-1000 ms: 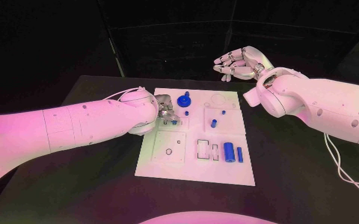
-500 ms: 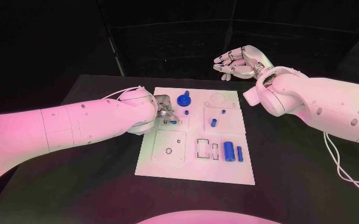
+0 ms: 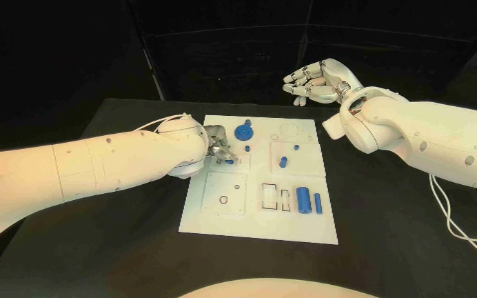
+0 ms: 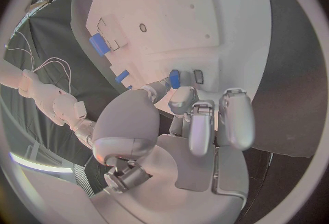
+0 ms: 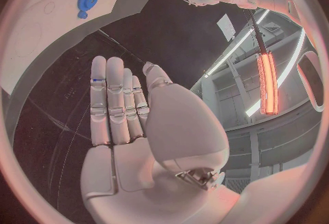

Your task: Assemble the parts on the task board

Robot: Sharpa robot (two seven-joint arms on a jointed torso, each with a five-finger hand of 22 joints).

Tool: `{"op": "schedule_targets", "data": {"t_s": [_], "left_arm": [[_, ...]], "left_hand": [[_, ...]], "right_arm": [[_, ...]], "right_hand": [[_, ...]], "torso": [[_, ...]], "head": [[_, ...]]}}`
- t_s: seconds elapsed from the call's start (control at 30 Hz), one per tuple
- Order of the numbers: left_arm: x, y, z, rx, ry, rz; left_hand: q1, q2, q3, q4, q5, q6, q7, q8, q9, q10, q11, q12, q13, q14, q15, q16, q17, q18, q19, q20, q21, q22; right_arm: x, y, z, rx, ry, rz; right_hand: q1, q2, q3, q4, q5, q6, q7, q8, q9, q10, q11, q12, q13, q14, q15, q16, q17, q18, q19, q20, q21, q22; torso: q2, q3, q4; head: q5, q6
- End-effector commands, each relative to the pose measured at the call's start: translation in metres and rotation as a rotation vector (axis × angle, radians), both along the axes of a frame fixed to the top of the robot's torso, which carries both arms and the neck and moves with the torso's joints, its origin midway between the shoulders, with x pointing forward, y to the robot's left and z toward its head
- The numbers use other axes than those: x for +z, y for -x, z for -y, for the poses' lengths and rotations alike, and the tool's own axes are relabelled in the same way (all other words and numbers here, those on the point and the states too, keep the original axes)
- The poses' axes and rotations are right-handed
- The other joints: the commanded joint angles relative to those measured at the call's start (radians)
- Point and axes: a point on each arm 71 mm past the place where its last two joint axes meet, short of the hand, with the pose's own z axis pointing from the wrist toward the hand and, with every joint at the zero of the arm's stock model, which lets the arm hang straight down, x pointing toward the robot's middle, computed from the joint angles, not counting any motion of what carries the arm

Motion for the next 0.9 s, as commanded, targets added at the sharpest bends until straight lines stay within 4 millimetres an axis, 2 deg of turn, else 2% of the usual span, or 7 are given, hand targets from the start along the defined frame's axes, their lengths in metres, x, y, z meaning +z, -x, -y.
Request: {"op": "schedule_targets", "data": {"t_s": [0.03,0.3,0.73,0.9], "left_arm": [[-0.0047,0.0016,-0.0014,-0.004,-0.039,-0.028],[-0.0051,0.0002,0.0008,-0.009,-0.044,-0.033],[-0.0059,-0.0041,0.0023,-0.011,-0.056,-0.040],[-0.0058,-0.0054,0.0025,-0.012,-0.059,-0.041]], "left_hand": [[-0.004,-0.019,0.125,-0.121,0.006,0.000,-0.009,0.008,0.005,0.009,-0.007,0.005,0.003,0.104,-0.007,0.003,0.263,-0.013,0.005,-0.001,0.006,0.002],[-0.054,-0.042,0.105,-0.097,0.006,0.014,-0.016,0.012,0.011,0.015,-0.012,0.013,0.009,0.104,-0.010,0.003,0.263,-0.013,0.007,-0.004,0.007,0.005],[-0.113,-0.059,0.054,-0.060,0.006,0.036,-0.023,0.013,0.015,0.021,-0.017,0.021,0.015,0.104,-0.015,0.003,0.263,-0.014,0.010,-0.009,0.010,0.012],[-0.142,-0.063,0.010,-0.036,0.005,0.043,-0.023,0.011,0.017,0.021,-0.017,0.023,0.015,0.104,-0.016,0.003,0.263,-0.014,0.009,-0.010,0.009,0.011]], "right_arm": [[0.0020,-0.0002,-0.0004,0.001,-0.001,0.010],[0.0020,-0.0002,-0.0002,0.000,-0.001,0.010],[0.0019,-0.0004,-0.0012,0.003,-0.001,0.010],[0.0017,-0.0005,-0.0016,0.007,-0.001,0.009]], "right_hand": [[-0.004,-0.001,-0.001,0.010,0.004,-0.007,-0.001,0.006,0.001,-0.008,-0.001,0.005,-0.003,-0.005,-0.001,0.006,0.001,0.011,0.004,0.004,-0.003,0.000],[-0.004,-0.002,-0.001,0.010,0.004,-0.007,-0.001,0.006,0.001,-0.009,-0.001,0.006,-0.003,-0.005,-0.001,0.006,0.001,0.011,0.004,0.004,-0.003,0.000],[0.000,-0.008,-0.002,0.009,0.003,-0.009,-0.001,0.008,0.001,-0.010,-0.002,0.008,-0.005,-0.006,-0.001,0.007,0.002,0.011,0.004,0.003,-0.004,0.000],[0.002,-0.013,-0.004,0.008,0.001,-0.010,-0.001,0.010,0.001,-0.011,-0.001,0.009,-0.007,-0.006,-0.001,0.007,0.002,0.011,0.004,0.003,-0.004,0.000]], "torso": [[0.000,0.0001,-0.0007],[0.000,0.0001,-0.0011],[0.000,0.0002,-0.0015],[0.000,0.0004,-0.0010]], "head": [[0.000,0.000],[0.001,-0.002],[0.002,-0.004],[-0.001,-0.005]]}}
